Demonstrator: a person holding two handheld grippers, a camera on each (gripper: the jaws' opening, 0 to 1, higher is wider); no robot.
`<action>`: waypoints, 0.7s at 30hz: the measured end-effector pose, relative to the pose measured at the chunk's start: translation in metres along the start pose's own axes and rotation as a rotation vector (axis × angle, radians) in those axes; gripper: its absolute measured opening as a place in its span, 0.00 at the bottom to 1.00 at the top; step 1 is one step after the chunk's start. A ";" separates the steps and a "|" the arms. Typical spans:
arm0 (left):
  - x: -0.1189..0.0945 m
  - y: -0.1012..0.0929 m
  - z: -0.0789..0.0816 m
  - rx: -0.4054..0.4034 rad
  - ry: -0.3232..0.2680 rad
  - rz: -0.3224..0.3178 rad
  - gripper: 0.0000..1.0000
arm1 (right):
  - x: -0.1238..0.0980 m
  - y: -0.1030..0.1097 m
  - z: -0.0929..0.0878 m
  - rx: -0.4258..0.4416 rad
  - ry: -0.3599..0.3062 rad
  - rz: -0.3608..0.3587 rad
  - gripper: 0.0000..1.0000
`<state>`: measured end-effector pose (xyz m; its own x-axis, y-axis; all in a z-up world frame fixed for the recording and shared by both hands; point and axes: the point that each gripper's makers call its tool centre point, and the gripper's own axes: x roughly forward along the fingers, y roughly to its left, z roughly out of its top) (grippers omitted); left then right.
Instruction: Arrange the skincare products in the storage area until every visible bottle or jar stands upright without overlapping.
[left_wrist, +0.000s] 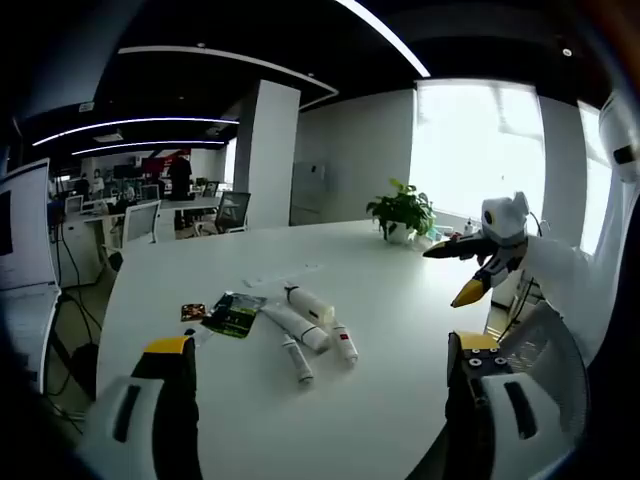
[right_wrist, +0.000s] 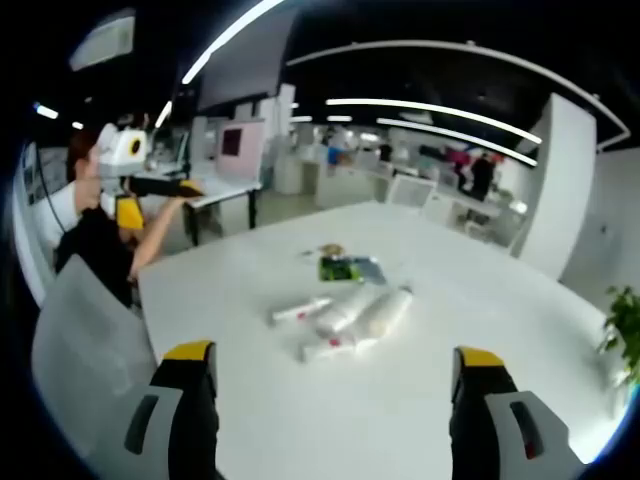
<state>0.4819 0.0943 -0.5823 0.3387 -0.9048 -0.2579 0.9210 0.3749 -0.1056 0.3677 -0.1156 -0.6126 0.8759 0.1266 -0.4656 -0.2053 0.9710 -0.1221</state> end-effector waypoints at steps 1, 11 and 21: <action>0.001 -0.001 0.000 0.000 0.004 -0.004 0.99 | 0.001 0.000 0.000 0.000 0.001 0.001 0.97; 0.014 0.000 0.001 0.008 0.011 -0.027 0.99 | 0.007 -0.004 0.002 -0.009 0.004 -0.001 0.96; 0.027 -0.001 0.004 0.007 0.010 -0.048 0.99 | 0.014 -0.011 0.004 -0.019 0.011 0.000 0.96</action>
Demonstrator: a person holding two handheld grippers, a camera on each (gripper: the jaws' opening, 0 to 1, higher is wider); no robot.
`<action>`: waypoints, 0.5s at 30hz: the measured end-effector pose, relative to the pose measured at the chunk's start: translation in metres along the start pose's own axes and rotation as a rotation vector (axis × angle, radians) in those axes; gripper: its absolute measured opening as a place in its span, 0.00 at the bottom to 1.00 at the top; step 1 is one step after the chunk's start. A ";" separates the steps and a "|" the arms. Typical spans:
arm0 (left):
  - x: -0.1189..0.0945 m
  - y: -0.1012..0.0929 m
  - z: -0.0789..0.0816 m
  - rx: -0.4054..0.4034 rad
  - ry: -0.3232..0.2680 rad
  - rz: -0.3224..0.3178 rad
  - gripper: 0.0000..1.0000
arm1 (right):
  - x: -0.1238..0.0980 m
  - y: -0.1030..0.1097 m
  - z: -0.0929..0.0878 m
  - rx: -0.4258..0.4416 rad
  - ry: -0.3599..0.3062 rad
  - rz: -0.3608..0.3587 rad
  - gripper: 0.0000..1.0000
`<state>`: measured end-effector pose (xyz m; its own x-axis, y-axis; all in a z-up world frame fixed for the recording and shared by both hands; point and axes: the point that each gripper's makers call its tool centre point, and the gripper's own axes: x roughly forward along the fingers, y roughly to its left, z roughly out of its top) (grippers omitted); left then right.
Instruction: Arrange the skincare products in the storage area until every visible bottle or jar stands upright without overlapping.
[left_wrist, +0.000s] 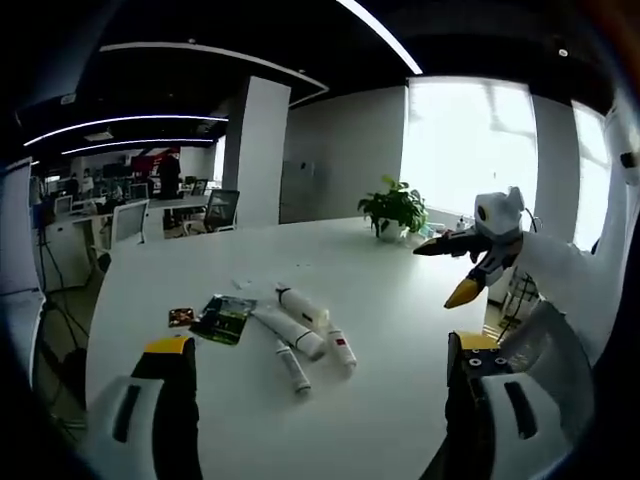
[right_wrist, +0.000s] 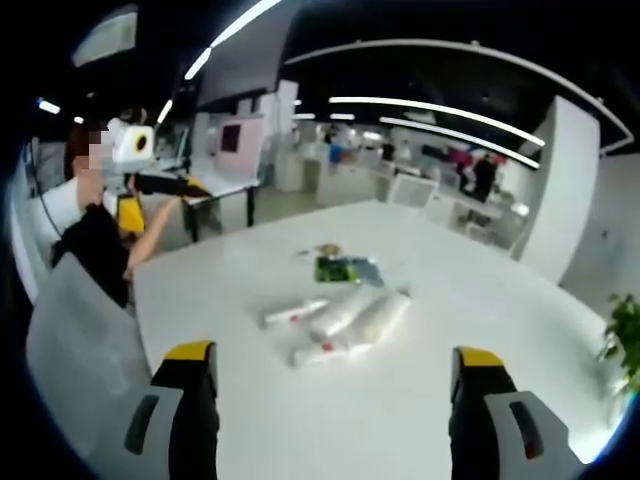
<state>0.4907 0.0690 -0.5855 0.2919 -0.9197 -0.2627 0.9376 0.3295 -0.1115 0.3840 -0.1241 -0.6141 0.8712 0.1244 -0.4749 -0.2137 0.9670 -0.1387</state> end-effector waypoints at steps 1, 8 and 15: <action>0.001 0.001 0.000 -0.001 0.000 -0.002 0.99 | 0.001 0.000 0.000 -0.001 0.000 0.000 0.96; 0.010 0.013 0.001 -0.005 0.004 -0.008 0.99 | 0.006 -0.003 0.001 -0.006 0.008 0.002 0.96; 0.015 0.008 -0.002 -0.006 0.016 -0.018 0.99 | 0.012 -0.007 0.002 -0.007 0.013 0.004 0.96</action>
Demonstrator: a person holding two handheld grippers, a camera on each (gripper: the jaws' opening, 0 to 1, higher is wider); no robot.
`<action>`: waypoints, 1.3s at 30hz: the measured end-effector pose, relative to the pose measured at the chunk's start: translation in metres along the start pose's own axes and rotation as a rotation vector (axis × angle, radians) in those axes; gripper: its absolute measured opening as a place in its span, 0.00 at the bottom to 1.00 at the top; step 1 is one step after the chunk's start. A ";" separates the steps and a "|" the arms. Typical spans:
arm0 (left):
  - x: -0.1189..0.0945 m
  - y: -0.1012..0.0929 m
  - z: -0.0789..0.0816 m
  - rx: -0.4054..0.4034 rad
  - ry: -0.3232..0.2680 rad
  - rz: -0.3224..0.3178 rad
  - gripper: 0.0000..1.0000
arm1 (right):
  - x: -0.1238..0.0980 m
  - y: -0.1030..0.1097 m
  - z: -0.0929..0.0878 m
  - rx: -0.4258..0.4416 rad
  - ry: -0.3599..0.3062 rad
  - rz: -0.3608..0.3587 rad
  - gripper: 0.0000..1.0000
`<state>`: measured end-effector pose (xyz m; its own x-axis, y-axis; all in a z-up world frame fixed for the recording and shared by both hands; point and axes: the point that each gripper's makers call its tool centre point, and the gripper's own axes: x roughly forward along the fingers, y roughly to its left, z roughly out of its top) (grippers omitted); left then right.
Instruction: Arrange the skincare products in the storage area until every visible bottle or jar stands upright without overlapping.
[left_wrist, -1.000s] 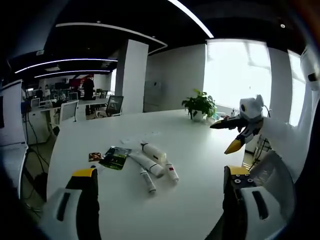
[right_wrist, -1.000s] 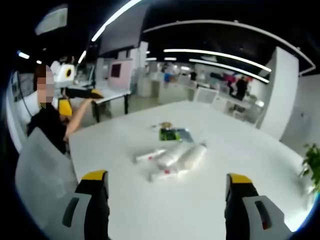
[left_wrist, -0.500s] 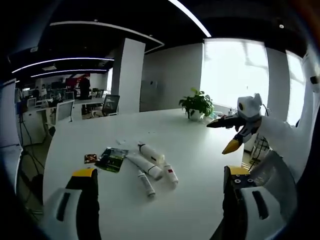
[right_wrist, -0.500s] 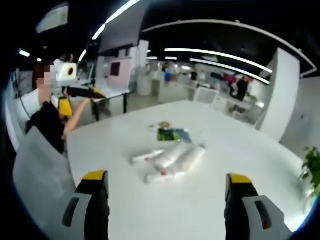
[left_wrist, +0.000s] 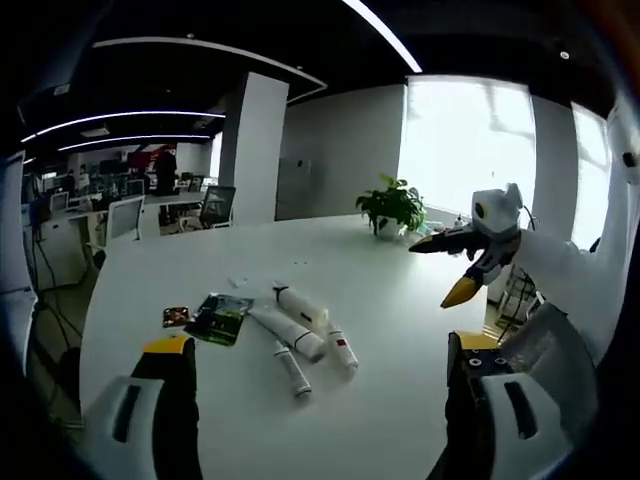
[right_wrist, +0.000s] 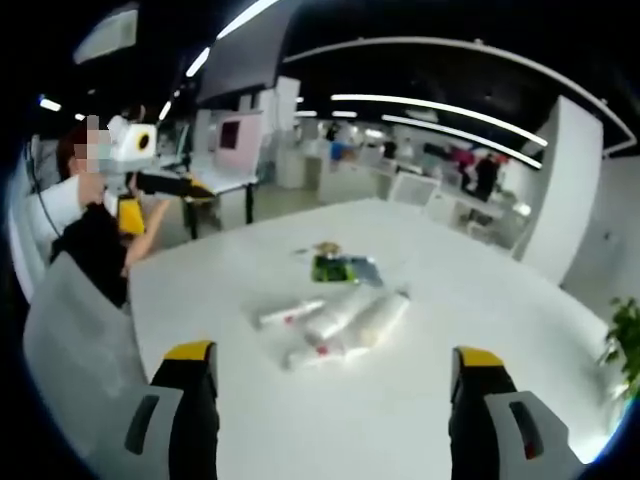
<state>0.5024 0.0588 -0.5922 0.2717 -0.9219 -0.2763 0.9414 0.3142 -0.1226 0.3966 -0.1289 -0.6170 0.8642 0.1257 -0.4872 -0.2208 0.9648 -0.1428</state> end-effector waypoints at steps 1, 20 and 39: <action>0.001 0.000 0.000 -0.001 0.000 0.000 0.99 | 0.001 -0.001 0.001 -0.001 0.000 0.001 0.96; 0.015 0.012 -0.003 -0.024 0.010 -0.001 0.99 | 0.016 -0.010 -0.002 0.000 0.018 0.005 0.96; 0.028 0.020 -0.010 -0.045 0.028 0.007 0.99 | 0.028 -0.018 -0.006 0.001 0.031 0.017 0.95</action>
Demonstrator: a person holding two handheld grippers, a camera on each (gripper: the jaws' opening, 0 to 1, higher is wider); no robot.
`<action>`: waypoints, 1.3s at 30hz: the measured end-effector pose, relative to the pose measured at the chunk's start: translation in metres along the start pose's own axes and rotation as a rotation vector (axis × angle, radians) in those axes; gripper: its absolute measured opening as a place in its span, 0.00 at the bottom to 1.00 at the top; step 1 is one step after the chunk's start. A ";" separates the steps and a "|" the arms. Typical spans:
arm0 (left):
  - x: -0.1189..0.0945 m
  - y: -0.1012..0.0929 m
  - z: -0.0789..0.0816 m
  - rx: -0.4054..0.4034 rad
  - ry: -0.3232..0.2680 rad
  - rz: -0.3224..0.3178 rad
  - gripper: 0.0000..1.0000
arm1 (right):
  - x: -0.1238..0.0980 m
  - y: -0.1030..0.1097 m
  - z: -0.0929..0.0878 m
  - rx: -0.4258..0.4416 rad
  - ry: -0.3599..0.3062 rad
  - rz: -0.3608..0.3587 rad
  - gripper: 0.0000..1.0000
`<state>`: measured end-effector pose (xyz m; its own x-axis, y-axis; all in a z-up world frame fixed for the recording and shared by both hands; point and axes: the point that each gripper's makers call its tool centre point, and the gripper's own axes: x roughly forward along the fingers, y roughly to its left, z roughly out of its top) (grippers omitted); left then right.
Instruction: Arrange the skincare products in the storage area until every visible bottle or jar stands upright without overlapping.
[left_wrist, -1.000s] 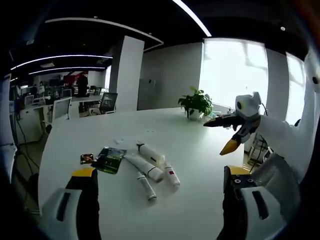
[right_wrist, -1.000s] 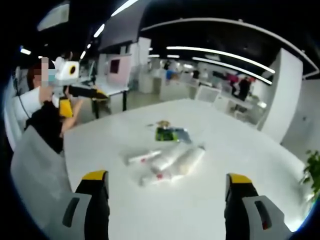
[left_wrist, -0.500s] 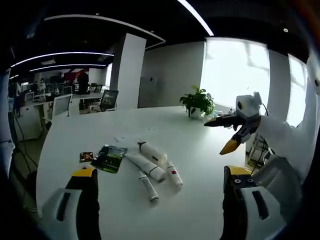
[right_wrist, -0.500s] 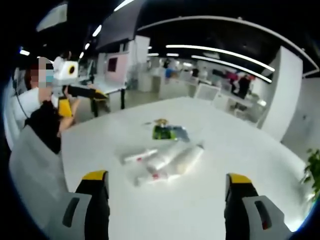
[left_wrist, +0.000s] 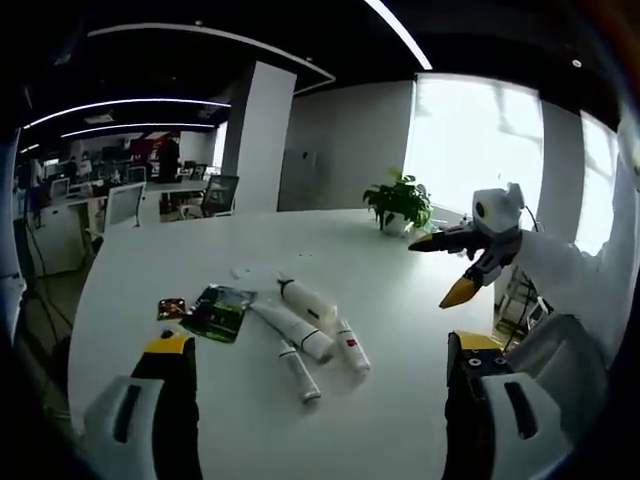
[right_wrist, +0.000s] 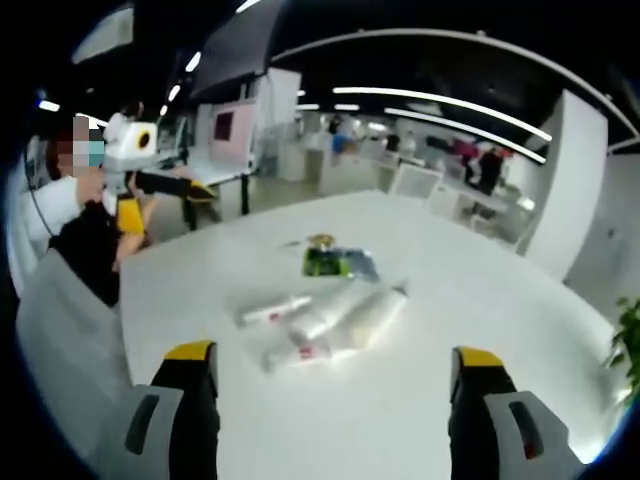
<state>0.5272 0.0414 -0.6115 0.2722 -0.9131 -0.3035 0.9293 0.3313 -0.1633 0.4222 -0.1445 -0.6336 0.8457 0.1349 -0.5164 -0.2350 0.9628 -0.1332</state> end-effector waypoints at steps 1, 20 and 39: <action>0.000 0.000 0.000 -0.002 -0.001 0.001 0.99 | 0.001 -0.002 0.000 0.000 0.001 0.000 0.95; 0.012 0.007 -0.001 -0.023 0.001 0.008 0.99 | 0.012 -0.015 -0.003 -0.002 0.011 -0.010 0.96; 0.026 0.010 -0.009 -0.032 0.029 0.001 0.99 | 0.027 -0.027 -0.013 0.019 0.035 -0.010 0.96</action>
<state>0.5416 0.0236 -0.6296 0.2648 -0.9057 -0.3310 0.9205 0.3397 -0.1932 0.4449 -0.1696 -0.6552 0.8303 0.1177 -0.5448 -0.2177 0.9683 -0.1226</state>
